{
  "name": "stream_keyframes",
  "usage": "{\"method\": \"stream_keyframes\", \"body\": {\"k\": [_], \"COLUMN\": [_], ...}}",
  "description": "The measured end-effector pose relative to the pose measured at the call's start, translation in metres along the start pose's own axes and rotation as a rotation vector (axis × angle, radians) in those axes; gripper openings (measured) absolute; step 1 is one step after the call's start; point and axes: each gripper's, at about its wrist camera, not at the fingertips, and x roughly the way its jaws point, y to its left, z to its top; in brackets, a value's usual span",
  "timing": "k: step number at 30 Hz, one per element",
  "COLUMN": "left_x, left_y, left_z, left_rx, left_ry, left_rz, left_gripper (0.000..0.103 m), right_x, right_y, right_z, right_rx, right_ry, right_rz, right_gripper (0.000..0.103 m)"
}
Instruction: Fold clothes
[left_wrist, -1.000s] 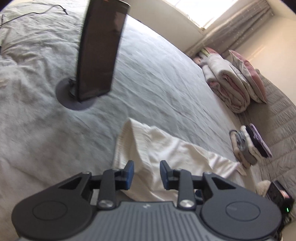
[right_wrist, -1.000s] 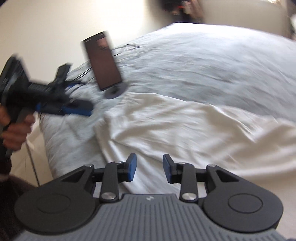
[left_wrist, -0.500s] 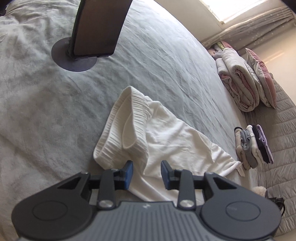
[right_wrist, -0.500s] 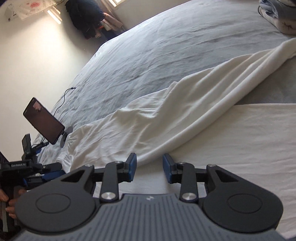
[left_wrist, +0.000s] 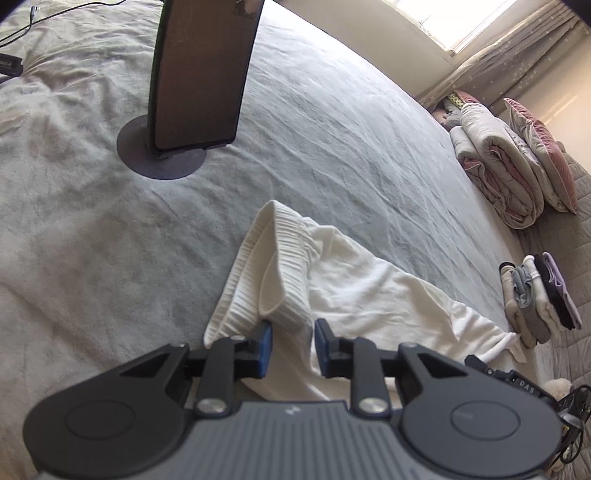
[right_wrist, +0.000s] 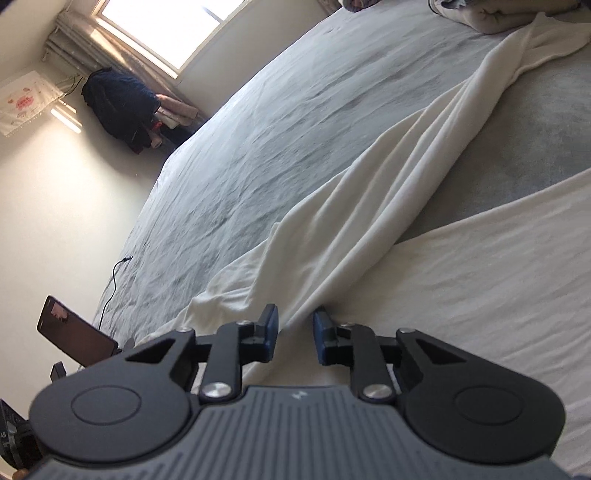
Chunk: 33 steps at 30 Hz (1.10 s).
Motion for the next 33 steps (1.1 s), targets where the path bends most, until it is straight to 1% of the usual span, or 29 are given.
{"method": "stream_keyframes", "body": {"k": [1, 2, 3, 5, 11, 13, 17, 21, 25, 29, 33], "left_x": [-0.001, -0.002, -0.003, -0.006, -0.023, -0.028, -0.037, -0.039, -0.035, -0.027, -0.017], "left_y": [0.001, 0.001, 0.001, 0.002, 0.004, 0.006, 0.013, 0.020, 0.028, 0.031, 0.032], "left_z": [0.000, 0.000, 0.000, 0.002, 0.008, 0.010, 0.013, 0.013, 0.009, 0.005, -0.001], "left_rx": [-0.002, -0.003, -0.004, -0.004, 0.002, 0.003, 0.010, 0.043, 0.078, 0.106, 0.142], "left_ry": [-0.002, -0.006, -0.010, -0.019, -0.046, -0.048, -0.035, 0.002, 0.052, 0.097, 0.141], "left_rz": [0.002, 0.001, 0.000, -0.006, -0.060, -0.085, -0.129, -0.143, -0.136, -0.106, -0.051], "left_gripper": [0.017, 0.014, 0.013, 0.009, 0.008, 0.008, 0.008, 0.008, 0.008, 0.008, 0.008], "right_x": [0.000, 0.000, -0.001, -0.005, -0.026, -0.036, -0.053, -0.063, -0.068, -0.065, -0.054], "right_y": [-0.002, -0.003, -0.003, -0.001, 0.027, 0.037, 0.054, 0.063, 0.058, 0.050, 0.038], "right_z": [0.001, 0.002, 0.002, 0.003, 0.006, 0.007, 0.002, -0.010, -0.021, -0.036, -0.046], "right_rx": [0.008, 0.012, 0.010, 0.003, -0.089, -0.122, -0.190, -0.255, -0.283, -0.280, -0.272], "right_ry": [-0.008, -0.017, -0.029, -0.050, -0.158, -0.191, -0.225, -0.209, -0.157, -0.091, -0.028], "right_rz": [-0.002, -0.004, -0.014, -0.013, 0.024, 0.035, 0.047, 0.027, 0.007, -0.020, -0.050], "right_gripper": [0.014, 0.008, 0.005, 0.005, 0.004, 0.004, 0.004, 0.004, 0.004, 0.004, 0.004]}}
